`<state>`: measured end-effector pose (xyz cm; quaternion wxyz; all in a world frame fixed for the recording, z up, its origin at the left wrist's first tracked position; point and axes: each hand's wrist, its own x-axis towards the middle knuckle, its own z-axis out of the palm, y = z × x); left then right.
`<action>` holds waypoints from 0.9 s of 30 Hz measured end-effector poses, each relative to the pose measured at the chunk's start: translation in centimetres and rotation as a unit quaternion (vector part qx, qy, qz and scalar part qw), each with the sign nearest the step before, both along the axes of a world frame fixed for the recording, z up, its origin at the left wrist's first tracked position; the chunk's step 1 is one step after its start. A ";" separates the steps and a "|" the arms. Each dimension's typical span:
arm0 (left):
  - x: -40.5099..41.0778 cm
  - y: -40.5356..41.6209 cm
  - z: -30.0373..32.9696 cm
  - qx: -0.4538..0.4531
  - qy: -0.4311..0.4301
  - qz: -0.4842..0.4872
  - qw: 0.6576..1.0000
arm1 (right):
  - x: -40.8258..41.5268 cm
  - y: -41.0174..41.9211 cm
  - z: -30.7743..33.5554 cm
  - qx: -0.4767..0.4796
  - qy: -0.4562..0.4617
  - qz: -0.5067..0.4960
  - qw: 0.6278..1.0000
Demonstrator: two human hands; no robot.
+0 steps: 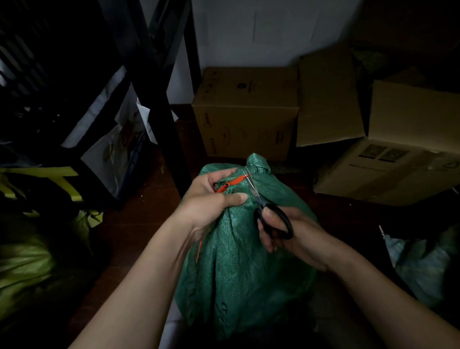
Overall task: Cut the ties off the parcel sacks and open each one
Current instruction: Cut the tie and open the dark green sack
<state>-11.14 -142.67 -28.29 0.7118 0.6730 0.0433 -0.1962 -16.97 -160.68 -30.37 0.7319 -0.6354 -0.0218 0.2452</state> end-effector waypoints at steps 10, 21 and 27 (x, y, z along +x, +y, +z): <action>-0.7 -1.0 0.1 0.048 -0.002 -0.030 0.998 | -0.1 0.4 0.4 -0.054 -0.004 -0.028 0.998; -0.7 -1.8 0.0 0.019 -0.018 -0.010 1.000 | -0.1 -0.2 0.1 -0.104 -0.025 -0.058 0.993; -0.4 -2.3 0.3 -0.025 -0.038 -0.020 0.999 | 0.5 -2.1 0.2 -0.111 -0.075 -0.122 0.983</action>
